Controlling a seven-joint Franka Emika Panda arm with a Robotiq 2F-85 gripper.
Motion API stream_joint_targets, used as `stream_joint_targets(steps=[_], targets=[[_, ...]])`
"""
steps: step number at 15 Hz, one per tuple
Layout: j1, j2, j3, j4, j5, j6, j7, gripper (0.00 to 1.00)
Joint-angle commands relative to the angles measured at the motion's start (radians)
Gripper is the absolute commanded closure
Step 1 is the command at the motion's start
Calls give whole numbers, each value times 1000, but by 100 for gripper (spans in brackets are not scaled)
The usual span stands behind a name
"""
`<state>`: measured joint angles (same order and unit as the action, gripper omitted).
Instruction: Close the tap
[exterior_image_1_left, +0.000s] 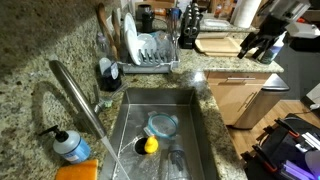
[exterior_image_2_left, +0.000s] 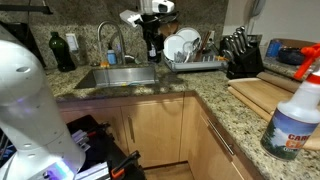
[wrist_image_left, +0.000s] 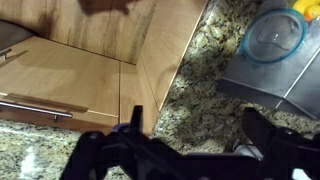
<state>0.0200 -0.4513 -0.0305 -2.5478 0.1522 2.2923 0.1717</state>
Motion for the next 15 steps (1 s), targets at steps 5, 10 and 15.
stream_joint_targets(steps=[5, 10, 15], targets=[[58, 43, -3, 18, 106, -1, -70, 0], [233, 68, 200, 12, 160, 11, -60, 0], [307, 245, 364, 60, 105, 368, -22, 0]])
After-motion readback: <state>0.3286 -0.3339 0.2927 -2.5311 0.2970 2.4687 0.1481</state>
